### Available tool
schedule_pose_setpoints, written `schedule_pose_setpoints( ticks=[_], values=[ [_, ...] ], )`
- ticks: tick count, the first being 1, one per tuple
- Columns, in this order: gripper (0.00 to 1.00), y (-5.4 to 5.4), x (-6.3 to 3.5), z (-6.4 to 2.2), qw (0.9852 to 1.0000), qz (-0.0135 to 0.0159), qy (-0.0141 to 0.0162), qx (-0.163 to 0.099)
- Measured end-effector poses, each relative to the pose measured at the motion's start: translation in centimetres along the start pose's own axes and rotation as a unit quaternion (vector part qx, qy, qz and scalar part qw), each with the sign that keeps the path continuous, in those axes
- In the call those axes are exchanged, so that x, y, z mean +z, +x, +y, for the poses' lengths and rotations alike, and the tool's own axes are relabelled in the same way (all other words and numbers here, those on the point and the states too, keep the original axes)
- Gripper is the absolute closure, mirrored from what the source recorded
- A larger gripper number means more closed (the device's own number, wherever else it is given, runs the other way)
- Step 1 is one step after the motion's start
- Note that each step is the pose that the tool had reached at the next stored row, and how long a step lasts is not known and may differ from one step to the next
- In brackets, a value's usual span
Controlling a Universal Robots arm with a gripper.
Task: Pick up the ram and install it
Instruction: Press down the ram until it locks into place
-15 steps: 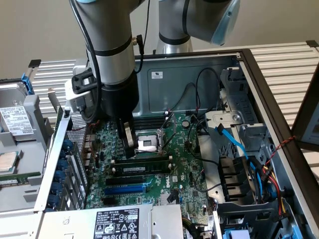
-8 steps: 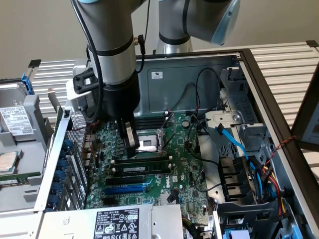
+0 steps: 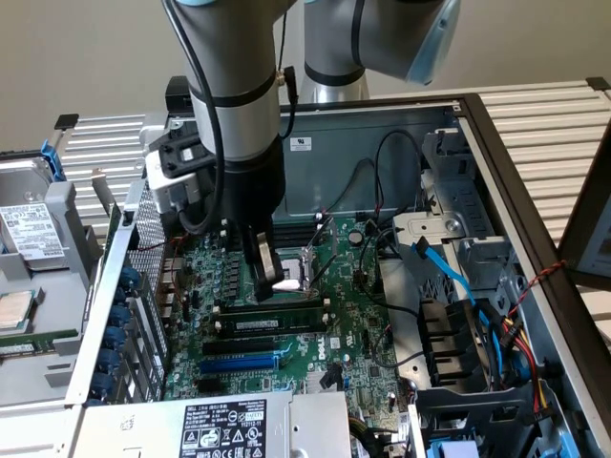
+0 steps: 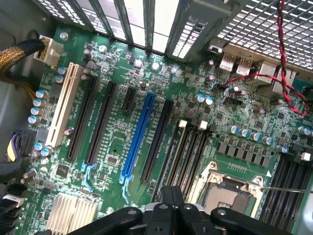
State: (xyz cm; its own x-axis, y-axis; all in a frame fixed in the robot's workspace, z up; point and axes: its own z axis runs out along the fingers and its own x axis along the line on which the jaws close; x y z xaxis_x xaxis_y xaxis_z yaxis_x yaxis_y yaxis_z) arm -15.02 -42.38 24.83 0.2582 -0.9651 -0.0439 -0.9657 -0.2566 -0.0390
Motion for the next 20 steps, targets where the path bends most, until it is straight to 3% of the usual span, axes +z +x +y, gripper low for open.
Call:
schedule_pose_setpoints(
  ticks=[3,7,20],
  values=[
    [0.89,0.28,-0.03,-0.58,1.0,-0.0027,-0.005,0.0],
    [0.89,0.56,-0.08,-1.1,0.9999,-0.007,-0.009,0.001],
    [0.89,0.58,-0.09,-1.12,0.9999,-0.0076,-0.0093,0.001]
  ],
)
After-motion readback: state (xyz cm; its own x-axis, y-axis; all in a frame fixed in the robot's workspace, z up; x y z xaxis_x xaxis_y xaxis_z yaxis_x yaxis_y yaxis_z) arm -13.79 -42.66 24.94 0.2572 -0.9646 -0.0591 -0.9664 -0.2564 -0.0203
